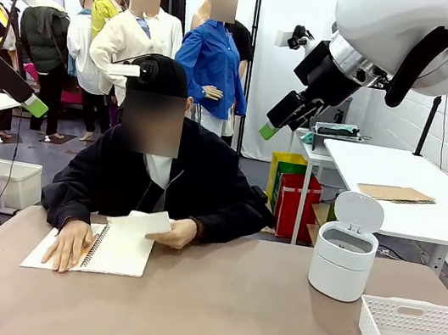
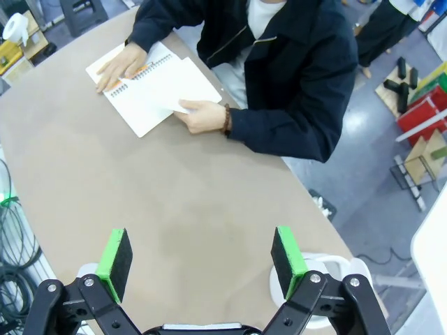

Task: Sort the paper based on its condition.
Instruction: If a person hands you a paper, place it in the Organizing basket , and if it's crumpled, put it in the Trash can.

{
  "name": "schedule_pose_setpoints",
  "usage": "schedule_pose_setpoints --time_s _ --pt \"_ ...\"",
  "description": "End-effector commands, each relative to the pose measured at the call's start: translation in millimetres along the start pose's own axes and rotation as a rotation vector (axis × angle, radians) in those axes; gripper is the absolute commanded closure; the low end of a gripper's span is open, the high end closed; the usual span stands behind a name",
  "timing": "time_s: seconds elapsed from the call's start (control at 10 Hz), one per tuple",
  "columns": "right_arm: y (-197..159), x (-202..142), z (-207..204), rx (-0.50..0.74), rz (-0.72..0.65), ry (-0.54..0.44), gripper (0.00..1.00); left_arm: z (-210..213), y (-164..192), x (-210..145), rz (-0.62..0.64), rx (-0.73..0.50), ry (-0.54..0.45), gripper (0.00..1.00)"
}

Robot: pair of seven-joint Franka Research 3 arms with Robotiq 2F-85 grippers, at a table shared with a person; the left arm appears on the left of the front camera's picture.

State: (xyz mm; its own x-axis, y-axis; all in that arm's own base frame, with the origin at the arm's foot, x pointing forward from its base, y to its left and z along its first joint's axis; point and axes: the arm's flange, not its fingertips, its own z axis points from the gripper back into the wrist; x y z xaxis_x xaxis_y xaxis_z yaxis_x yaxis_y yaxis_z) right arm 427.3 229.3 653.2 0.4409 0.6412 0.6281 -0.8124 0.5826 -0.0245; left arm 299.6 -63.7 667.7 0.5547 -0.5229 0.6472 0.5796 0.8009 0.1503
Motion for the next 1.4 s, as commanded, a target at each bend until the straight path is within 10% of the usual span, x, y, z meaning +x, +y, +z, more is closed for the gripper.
schedule_pose_setpoints --time_s 0.0,1.3 --pt "-1.2 -1.4 -1.5 0.010 -0.005 -0.011 0.00 0.9 0.5 0.1 0.003 -0.005 0.000 0.00" --pt "-1.2 -1.4 -1.5 0.010 -0.005 -0.011 0.00 0.9 0.5 0.1 0.003 -0.005 0.000 0.00"
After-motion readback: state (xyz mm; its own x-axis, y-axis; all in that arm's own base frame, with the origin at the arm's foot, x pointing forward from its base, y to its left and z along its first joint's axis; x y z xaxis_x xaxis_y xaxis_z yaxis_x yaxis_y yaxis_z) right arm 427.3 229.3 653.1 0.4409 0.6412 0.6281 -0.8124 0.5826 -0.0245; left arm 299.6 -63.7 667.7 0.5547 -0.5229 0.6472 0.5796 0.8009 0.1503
